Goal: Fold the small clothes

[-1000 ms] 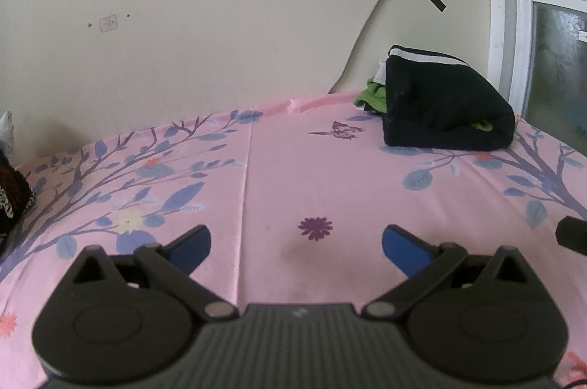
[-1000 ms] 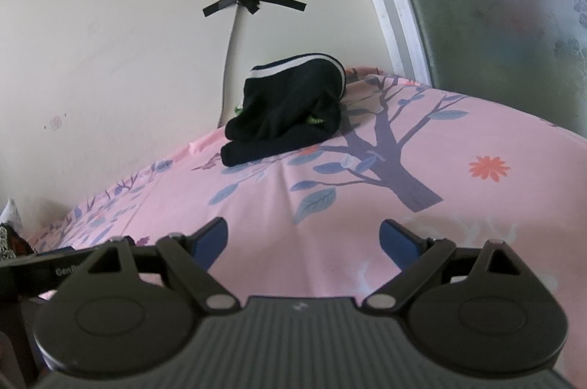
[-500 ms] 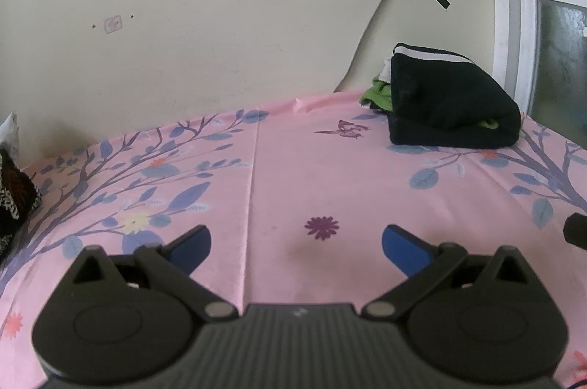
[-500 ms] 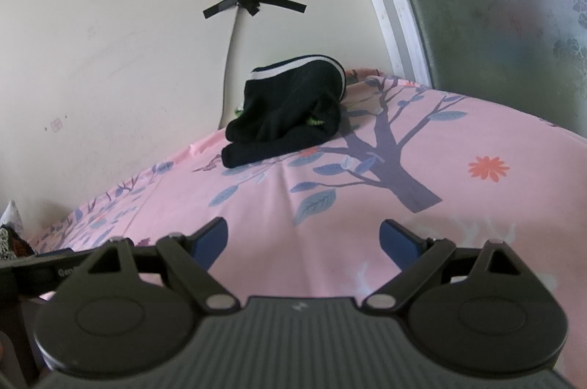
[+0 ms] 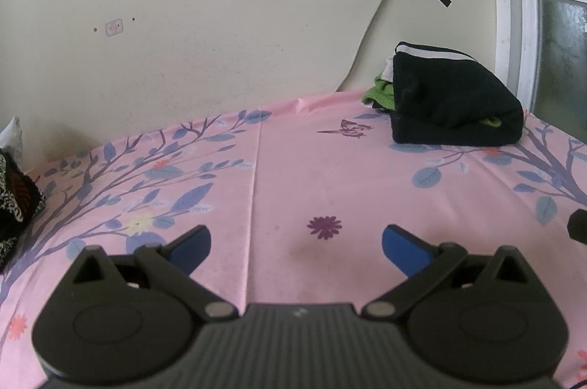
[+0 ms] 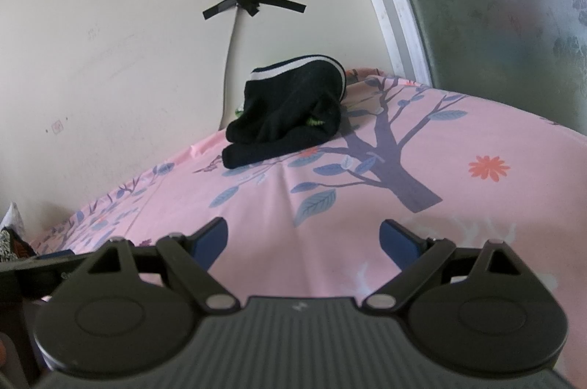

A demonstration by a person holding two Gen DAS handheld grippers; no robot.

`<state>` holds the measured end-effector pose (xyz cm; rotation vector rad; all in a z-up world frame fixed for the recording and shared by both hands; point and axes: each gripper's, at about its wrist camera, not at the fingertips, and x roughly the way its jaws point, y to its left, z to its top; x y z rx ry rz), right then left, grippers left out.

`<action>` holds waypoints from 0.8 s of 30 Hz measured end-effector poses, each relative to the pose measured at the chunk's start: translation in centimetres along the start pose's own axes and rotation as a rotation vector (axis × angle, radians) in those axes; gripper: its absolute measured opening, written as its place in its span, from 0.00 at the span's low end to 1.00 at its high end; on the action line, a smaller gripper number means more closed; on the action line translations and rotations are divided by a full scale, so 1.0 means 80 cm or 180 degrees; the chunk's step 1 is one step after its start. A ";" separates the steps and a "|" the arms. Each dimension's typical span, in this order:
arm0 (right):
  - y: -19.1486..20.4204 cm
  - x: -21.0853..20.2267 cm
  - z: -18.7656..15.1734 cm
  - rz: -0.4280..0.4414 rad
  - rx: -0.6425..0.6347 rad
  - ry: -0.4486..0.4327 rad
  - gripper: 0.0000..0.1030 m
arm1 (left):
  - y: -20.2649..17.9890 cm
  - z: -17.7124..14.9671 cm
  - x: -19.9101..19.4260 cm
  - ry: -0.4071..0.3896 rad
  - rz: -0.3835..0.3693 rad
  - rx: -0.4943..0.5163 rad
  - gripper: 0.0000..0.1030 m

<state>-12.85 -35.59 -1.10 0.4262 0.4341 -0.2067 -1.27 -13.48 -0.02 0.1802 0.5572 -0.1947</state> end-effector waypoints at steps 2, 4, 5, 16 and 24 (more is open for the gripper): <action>0.000 0.000 0.000 -0.0003 0.0002 -0.0001 0.86 | 0.000 0.000 0.000 0.0001 -0.0001 -0.0003 1.00; 0.000 0.000 0.000 -0.0003 0.0003 -0.0003 0.86 | 0.000 0.000 0.000 0.0003 0.0000 -0.0003 1.00; 0.000 0.000 0.000 -0.0002 0.0003 -0.0002 0.86 | 0.000 0.000 0.000 0.0008 -0.0005 0.0001 1.00; 0.001 0.000 0.000 -0.0001 0.0001 0.0002 0.86 | 0.002 0.000 0.000 0.0026 0.0007 0.0011 1.00; 0.000 0.001 0.001 0.0000 0.0004 0.0003 0.86 | 0.003 -0.001 -0.001 -0.0004 0.0003 0.0014 1.00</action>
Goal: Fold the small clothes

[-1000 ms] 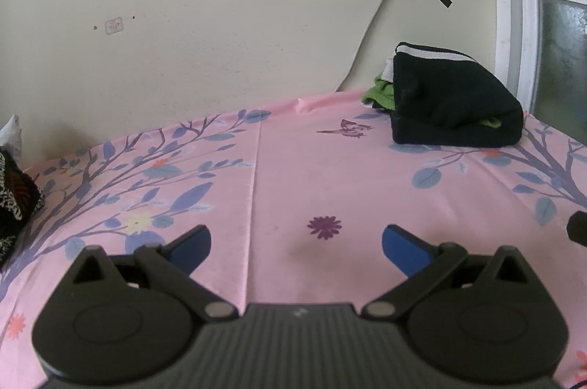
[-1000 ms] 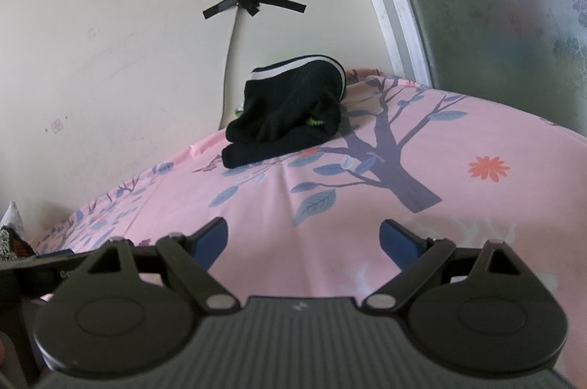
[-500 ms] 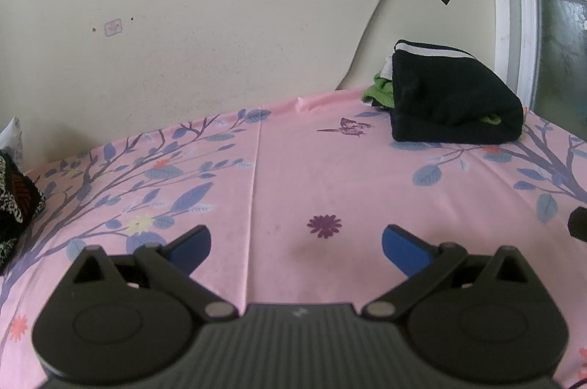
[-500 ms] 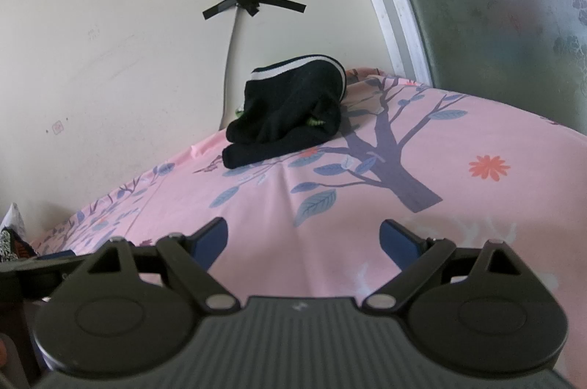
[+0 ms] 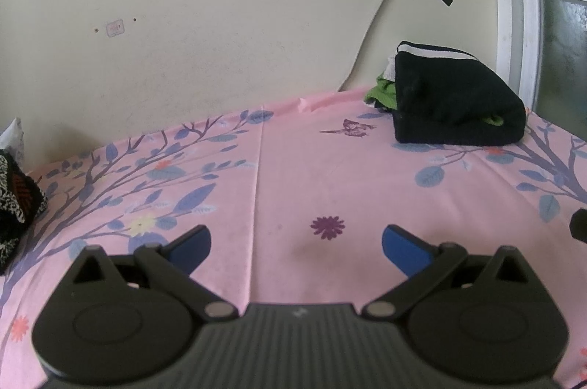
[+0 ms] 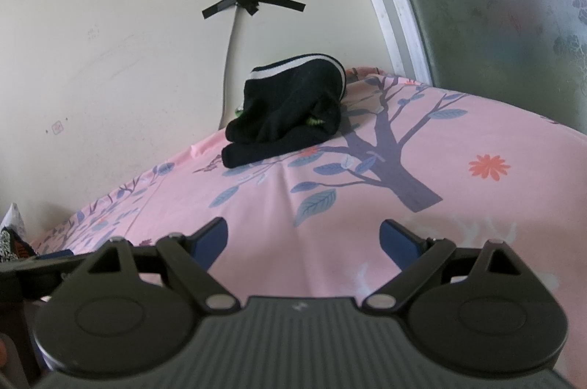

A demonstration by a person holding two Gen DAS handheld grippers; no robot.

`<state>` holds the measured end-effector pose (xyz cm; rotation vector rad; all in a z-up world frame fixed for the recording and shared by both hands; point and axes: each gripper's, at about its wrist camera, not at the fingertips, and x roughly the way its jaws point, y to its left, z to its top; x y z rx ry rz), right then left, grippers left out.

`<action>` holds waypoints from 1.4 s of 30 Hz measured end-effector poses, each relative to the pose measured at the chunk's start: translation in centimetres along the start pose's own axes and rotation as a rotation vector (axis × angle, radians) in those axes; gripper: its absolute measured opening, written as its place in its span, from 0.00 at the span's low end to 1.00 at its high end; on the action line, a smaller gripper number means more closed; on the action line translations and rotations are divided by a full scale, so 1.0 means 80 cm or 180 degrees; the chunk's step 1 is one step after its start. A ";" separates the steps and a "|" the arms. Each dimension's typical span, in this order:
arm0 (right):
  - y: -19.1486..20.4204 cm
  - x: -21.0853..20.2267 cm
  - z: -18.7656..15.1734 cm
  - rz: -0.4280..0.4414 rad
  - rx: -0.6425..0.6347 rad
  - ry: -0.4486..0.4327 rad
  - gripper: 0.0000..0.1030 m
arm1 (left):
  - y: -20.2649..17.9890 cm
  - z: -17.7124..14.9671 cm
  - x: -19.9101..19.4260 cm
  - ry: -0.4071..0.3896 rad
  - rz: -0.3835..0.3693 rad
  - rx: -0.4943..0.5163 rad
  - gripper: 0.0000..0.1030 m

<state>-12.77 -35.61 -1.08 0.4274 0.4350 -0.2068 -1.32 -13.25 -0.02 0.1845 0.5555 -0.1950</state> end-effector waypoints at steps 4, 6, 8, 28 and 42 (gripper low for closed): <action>0.001 0.000 0.000 -0.0002 0.0000 0.0001 0.86 | 0.000 -0.001 0.002 0.0029 -0.0001 0.0038 1.00; 0.001 0.000 0.000 -0.0004 0.0003 0.0001 0.86 | 0.000 0.000 0.001 0.0023 -0.0002 0.0035 1.00; 0.001 0.000 0.000 -0.0004 0.0005 -0.0001 0.86 | 0.000 0.000 0.001 0.0018 -0.0003 0.0036 1.00; 0.001 -0.002 -0.002 0.0003 0.0028 -0.0030 0.86 | -0.003 0.000 -0.005 -0.0097 0.0001 0.0116 1.00; 0.001 -0.003 -0.002 0.0006 0.0032 -0.0036 0.86 | -0.005 -0.001 -0.008 -0.0143 0.0076 0.0170 1.00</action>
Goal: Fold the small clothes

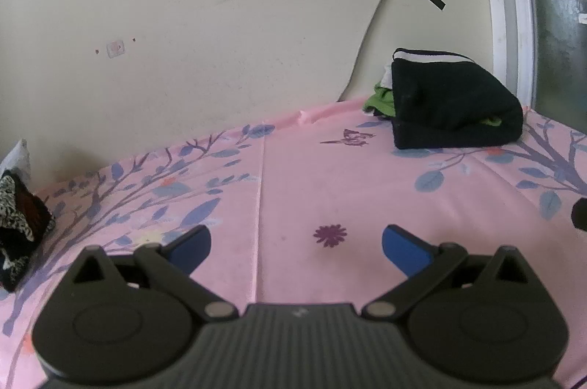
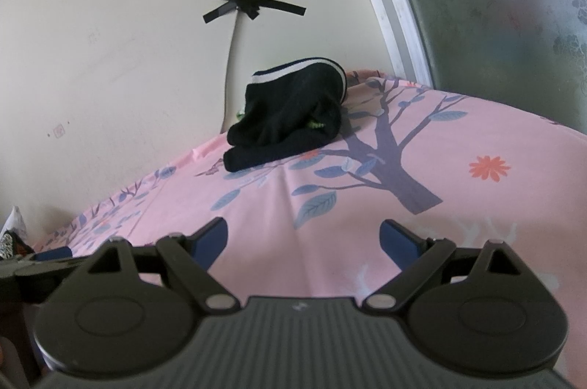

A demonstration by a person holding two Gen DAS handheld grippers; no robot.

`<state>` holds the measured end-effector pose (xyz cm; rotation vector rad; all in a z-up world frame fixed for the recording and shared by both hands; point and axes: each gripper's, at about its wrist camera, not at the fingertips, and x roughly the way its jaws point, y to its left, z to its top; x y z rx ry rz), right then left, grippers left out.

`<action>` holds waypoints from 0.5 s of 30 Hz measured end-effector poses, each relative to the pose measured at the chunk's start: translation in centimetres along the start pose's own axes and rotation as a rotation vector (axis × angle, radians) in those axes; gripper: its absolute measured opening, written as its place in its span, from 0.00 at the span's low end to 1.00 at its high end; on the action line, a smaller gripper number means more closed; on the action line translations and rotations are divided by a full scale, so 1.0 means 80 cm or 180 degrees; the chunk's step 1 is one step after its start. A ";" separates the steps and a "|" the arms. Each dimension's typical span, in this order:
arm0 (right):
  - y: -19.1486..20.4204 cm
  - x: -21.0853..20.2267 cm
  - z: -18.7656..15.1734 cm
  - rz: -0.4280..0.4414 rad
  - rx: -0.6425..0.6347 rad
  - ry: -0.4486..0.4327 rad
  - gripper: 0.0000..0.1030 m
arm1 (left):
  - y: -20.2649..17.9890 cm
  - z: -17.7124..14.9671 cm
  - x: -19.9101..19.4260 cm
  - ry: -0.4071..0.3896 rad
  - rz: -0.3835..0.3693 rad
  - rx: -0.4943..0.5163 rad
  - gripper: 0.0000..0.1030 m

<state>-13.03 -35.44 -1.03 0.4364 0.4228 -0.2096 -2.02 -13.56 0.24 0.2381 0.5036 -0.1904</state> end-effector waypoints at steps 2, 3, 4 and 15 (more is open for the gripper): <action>0.000 0.000 0.000 0.0001 0.0000 -0.0001 0.86 | 0.001 0.000 0.000 -0.0012 0.0015 0.0005 1.00; -0.001 0.000 0.000 0.0002 0.0000 0.0002 0.86 | 0.001 0.000 0.000 -0.0009 0.0015 0.0005 1.00; 0.000 0.000 0.000 0.0002 0.0000 0.0001 0.86 | 0.001 0.000 0.000 -0.0004 0.0021 0.0002 1.00; -0.001 0.000 0.000 0.0003 0.0000 0.0001 0.86 | 0.006 0.001 0.003 -0.0008 0.0212 -0.0016 1.00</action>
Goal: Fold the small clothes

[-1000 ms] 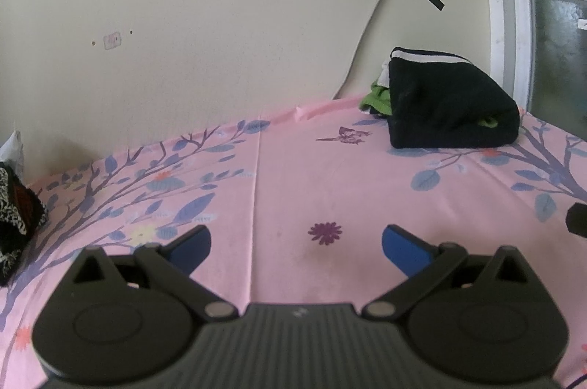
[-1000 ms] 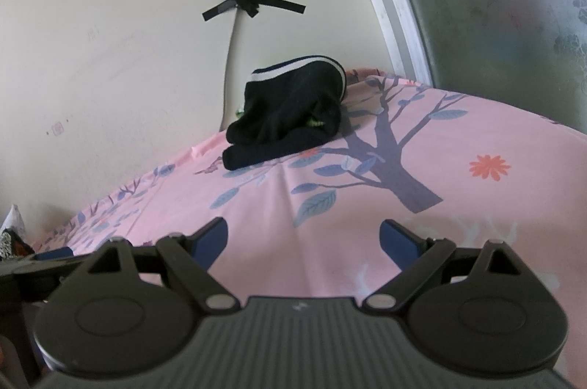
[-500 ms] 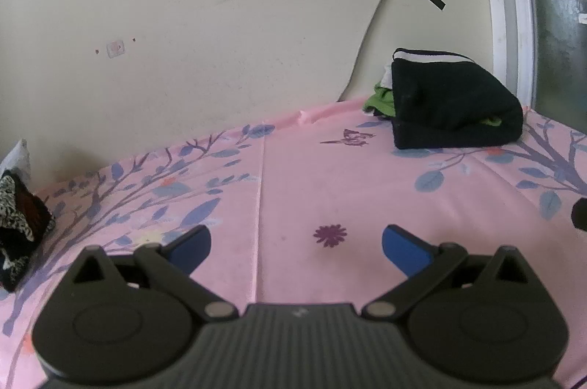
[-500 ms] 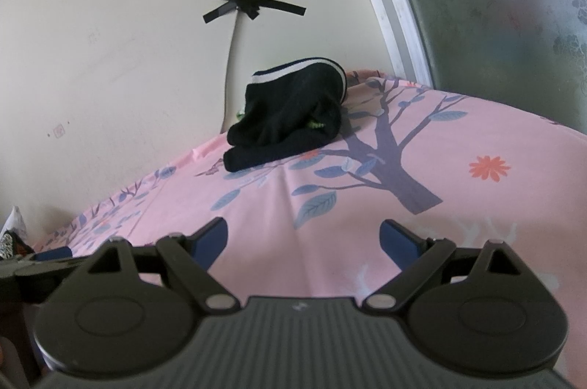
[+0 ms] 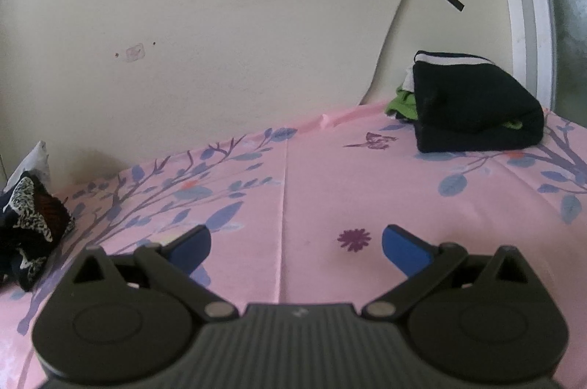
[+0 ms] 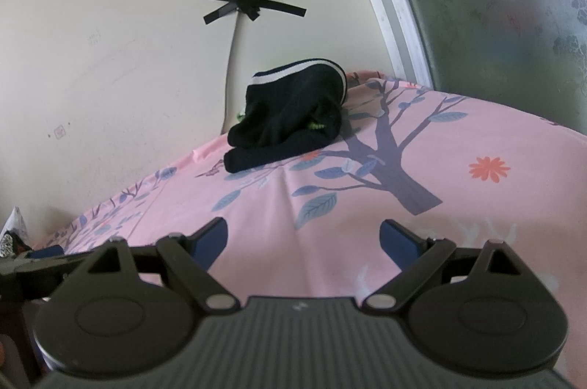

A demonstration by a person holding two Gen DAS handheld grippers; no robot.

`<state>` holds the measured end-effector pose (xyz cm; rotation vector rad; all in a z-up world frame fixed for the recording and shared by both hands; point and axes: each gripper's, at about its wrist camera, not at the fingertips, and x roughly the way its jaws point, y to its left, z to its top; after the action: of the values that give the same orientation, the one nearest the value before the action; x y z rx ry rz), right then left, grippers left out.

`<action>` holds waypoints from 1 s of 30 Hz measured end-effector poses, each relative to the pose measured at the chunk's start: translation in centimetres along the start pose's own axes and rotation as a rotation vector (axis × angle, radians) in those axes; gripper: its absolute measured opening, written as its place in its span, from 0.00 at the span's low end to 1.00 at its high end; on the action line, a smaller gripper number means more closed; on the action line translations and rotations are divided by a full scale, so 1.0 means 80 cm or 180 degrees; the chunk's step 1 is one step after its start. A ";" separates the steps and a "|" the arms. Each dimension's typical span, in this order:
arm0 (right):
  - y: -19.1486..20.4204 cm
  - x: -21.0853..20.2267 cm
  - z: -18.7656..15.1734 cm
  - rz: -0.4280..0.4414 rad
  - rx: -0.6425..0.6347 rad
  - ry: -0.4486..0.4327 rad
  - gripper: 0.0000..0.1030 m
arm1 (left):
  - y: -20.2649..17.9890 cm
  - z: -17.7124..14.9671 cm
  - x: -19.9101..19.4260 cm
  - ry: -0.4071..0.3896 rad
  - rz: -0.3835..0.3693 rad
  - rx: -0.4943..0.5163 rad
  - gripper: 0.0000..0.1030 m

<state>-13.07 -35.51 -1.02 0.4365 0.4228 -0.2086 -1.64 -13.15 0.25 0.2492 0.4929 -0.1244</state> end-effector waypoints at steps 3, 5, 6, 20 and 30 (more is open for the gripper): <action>0.000 0.000 0.000 0.0000 0.0002 -0.0001 0.86 | 0.001 0.000 0.002 0.0015 0.0015 -0.0005 1.00; 0.001 0.000 0.000 0.0001 0.0002 -0.0001 0.86 | 0.001 -0.001 0.002 0.0005 0.0030 -0.0011 1.00; 0.000 0.000 0.000 0.0002 0.0001 0.0001 0.86 | 0.001 -0.001 0.001 0.0003 0.0038 -0.0014 1.00; 0.002 -0.001 -0.001 -0.0005 0.0006 -0.0005 0.86 | 0.002 0.000 0.004 0.0071 0.0032 -0.0016 1.00; 0.001 -0.001 0.000 -0.0003 0.0006 -0.0006 0.86 | 0.003 -0.001 0.007 0.0158 0.0041 0.0022 1.00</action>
<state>-13.13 -35.44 -0.99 0.4379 0.4212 -0.2104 -1.19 -12.90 -0.04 0.2627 0.5403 -0.1076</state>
